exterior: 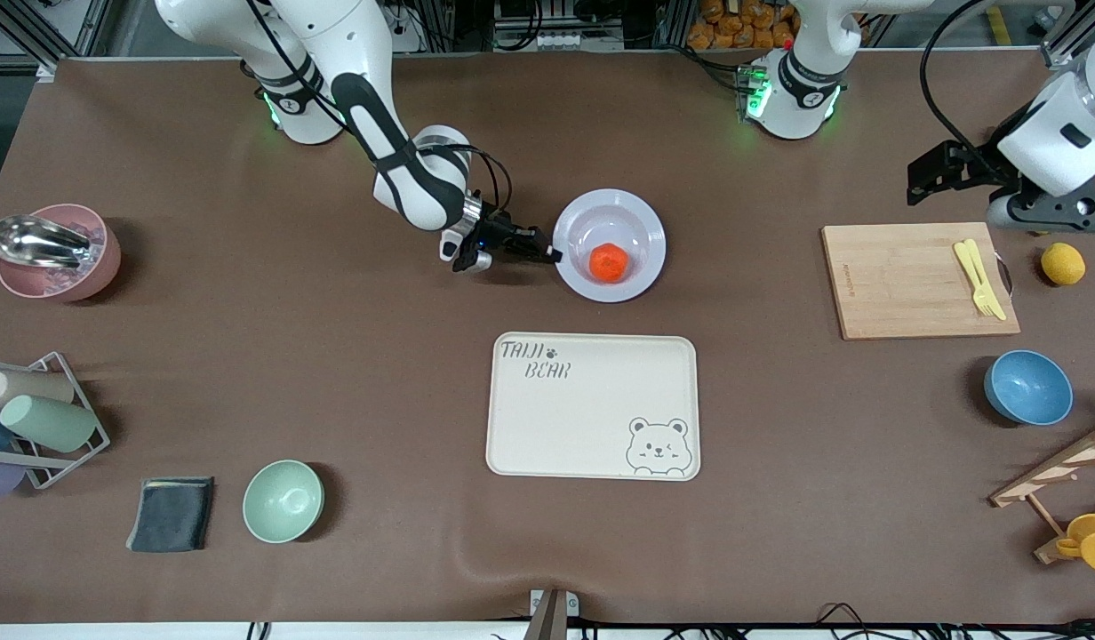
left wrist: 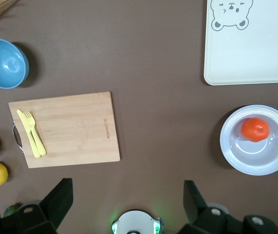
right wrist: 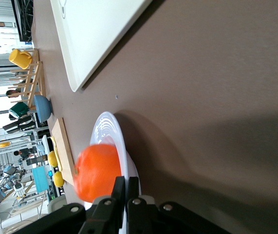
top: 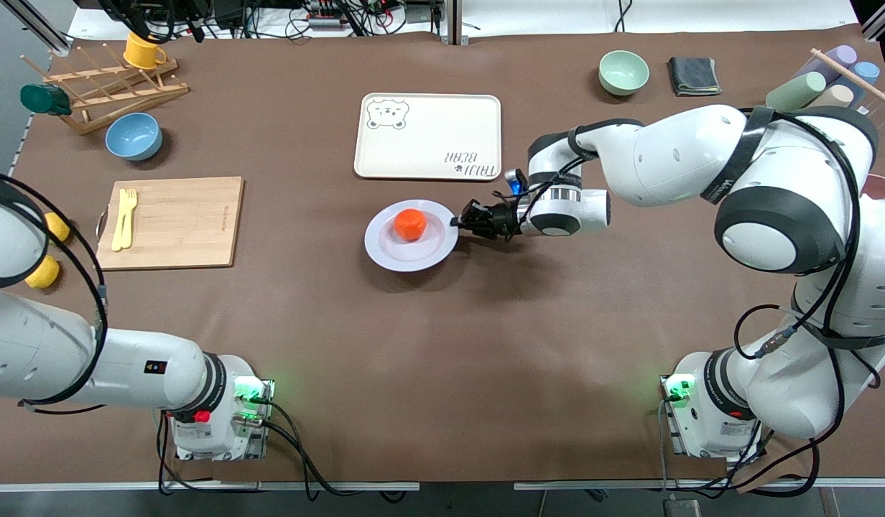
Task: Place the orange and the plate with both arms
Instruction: 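Slide the plate with the orange onto the bear tray with the right gripper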
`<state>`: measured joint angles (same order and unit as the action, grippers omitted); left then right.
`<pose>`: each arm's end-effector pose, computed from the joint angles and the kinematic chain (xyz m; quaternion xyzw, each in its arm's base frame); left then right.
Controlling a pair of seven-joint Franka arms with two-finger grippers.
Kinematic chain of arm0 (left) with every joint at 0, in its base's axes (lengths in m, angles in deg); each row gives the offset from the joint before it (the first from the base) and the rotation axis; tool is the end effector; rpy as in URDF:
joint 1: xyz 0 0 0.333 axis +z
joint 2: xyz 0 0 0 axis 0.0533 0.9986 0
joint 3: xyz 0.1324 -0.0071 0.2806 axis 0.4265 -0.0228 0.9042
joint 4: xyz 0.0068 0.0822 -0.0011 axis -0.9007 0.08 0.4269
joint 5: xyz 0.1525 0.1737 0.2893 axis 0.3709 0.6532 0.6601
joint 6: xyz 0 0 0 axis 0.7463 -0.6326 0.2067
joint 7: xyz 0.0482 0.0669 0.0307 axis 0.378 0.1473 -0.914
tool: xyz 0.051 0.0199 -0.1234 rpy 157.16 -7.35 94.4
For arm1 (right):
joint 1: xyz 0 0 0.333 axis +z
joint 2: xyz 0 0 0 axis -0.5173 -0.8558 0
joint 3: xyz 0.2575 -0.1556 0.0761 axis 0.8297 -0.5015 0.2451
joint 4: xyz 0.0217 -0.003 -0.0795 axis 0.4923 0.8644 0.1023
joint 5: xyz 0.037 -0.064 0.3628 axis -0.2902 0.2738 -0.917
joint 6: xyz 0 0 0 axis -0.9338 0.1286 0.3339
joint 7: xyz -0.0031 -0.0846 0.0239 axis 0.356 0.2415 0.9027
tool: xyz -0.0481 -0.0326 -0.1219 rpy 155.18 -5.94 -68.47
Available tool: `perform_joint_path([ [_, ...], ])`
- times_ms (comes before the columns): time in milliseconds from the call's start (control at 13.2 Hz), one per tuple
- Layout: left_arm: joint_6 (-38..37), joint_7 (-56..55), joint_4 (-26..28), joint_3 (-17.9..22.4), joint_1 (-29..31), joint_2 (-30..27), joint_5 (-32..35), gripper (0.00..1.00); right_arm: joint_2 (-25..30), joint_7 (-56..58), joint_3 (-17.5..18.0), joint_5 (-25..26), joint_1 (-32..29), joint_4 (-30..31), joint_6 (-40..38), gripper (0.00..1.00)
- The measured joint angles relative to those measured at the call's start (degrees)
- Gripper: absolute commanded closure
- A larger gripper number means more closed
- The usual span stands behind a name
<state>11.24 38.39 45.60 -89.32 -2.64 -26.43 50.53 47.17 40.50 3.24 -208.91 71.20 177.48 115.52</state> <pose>0.4993 -0.0602 0.6033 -0.9975 0.0370 0.0608 0.0046 0.3426 0.4095 0.1421 -0.8578 0.1464 -0.0209 0.4923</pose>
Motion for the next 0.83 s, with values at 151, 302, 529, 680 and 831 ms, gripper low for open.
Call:
perform_joint_path([
  [151,-0.01,0.0,0.29,1.27,0.07,-0.31,0.0,0.0,0.0,0.0,-0.02,0.0,0.0,-0.73,0.13,1.0],
  [302,0.0,-0.2,0.49,1.68,0.31,-0.3,0.0,0.0,0.14,-0.03,-0.12,-0.26,0.0,-1.66,0.5,1.0],
  [529,1.07,-0.5,0.48,1.61,0.59,-0.31,0.0,0.0,1.21,-0.03,-0.26,-2.33,-0.03,-2.37,1.15,1.0],
  [680,4.47,-0.53,0.6,1.35,0.58,-0.31,0.0,0.0,1.78,-0.07,-0.64,-3.68,-0.39,-2.76,1.36,1.0],
  [831,5.19,-0.53,0.77,1.24,0.55,-0.31,0.0,0.0,2.03,-0.12,-0.86,-5.21,-0.88,-3.78,1.36,1.0],
])
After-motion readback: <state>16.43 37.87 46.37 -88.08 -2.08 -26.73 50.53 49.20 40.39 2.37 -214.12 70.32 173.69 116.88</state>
